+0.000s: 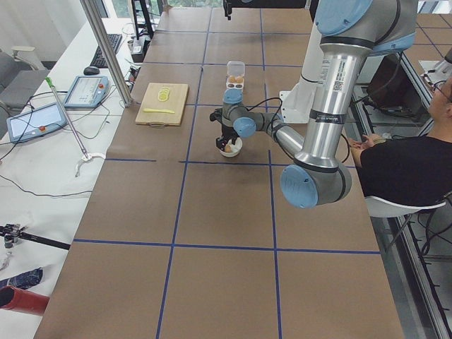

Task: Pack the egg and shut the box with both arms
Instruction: 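Close the left gripper around the brown egg inside the bowl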

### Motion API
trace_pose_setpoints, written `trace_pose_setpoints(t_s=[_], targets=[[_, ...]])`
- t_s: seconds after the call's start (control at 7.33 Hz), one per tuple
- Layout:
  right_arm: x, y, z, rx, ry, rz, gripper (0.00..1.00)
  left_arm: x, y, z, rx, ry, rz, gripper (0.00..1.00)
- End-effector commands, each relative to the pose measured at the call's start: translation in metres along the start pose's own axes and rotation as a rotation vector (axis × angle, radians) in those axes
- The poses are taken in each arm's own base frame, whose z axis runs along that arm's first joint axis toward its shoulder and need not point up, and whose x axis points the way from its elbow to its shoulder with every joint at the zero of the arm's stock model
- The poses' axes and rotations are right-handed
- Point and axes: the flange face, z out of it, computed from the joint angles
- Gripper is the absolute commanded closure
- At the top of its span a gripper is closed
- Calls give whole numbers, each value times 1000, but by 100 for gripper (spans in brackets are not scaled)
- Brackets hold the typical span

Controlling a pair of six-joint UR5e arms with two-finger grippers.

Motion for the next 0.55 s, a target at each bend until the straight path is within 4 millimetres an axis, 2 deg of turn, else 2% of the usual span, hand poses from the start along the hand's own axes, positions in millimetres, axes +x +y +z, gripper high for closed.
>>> trace_pose_setpoints(t_s=[0.0, 0.14, 0.27, 0.41], targets=[[0, 0, 1, -2, 0, -2, 0, -1, 0, 2, -3, -1, -1, 26], [0, 0, 1, -2, 0, 0, 0, -1, 0, 2, -3, -1, -1, 32], [0, 0, 1, -2, 0, 0, 0, -1, 0, 2, -4, -2, -2, 49], [0, 0, 1, -2, 0, 0, 0, -1, 1, 1, -4, -1, -3, 73]])
